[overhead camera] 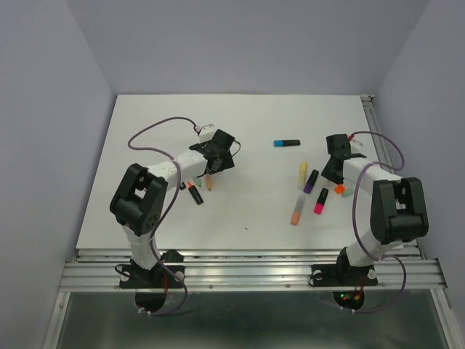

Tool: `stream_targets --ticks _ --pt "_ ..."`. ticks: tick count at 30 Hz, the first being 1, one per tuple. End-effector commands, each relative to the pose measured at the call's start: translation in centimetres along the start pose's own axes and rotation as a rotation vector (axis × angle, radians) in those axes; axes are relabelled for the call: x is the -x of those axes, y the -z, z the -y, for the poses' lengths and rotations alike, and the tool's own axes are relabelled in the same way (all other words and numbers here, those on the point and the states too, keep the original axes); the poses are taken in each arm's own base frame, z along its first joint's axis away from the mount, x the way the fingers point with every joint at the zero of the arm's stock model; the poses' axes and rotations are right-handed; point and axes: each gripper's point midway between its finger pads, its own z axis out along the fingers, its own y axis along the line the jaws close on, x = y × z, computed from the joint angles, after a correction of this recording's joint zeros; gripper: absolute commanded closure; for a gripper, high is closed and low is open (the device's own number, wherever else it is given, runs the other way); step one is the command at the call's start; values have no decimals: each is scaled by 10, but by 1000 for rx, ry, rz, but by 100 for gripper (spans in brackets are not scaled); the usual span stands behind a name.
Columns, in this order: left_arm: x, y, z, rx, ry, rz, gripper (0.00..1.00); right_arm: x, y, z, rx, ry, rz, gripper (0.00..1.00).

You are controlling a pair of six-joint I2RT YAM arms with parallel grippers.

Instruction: Open the pen caps

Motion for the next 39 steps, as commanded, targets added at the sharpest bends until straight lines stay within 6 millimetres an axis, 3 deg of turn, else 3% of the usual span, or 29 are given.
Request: stream_targets --ticks 1,2,3,5,7,11,12,13,16,17,18,20,21,23,24,26,27,31,39 --pt "30 46 39 -151 -16 80 6 20 2 -2 -16 -16 30 71" --pt "29 52 44 -169 -28 84 6 21 4 -2 -12 -16 29 65" --pt "27 57 51 -187 -42 87 6 24 9 -2 -5 -19 35 48" --pt "20 72 72 -248 -85 86 6 34 21 -5 22 -36 63 29" --pt "19 83 87 -288 -101 92 6 40 30 -5 34 -47 82 20" --pt "-10 108 126 -408 -169 59 6 52 60 -5 95 -72 117 9" --pt "-19 111 138 -448 -183 41 6 50 65 -5 113 -75 117 0" --pt "-22 117 148 -476 -197 41 6 56 79 -3 144 -94 150 0" --pt "-46 128 180 -551 -268 14 6 51 88 8 147 -126 184 0" --pt "-53 130 187 -566 -288 2 6 55 100 12 164 -150 222 0" --pt "-69 130 197 -578 -318 -16 6 54 102 18 155 -161 241 0" --pt "-76 140 215 -613 -341 -13 5 47 102 28 146 -194 259 0" --pt "-86 137 223 -626 -361 -35 1 51 110 32 152 -230 298 0" --pt "-97 146 240 -668 -384 -46 1 51 114 35 165 -258 323 0" --pt "-111 142 245 -664 -407 -59 1 52 118 36 181 -275 339 0" --pt "-114 143 257 -666 -417 -43 1 54 121 37 196 -285 358 0" --pt "-126 131 256 -631 -443 -60 1 55 125 38 204 -293 373 0" --pt "-131 124 274 -599 -459 -52 1 58 131 41 221 -312 406 0" --pt "-148 98 269 -480 -513 -56 1 56 127 39 214 -306 396 0"
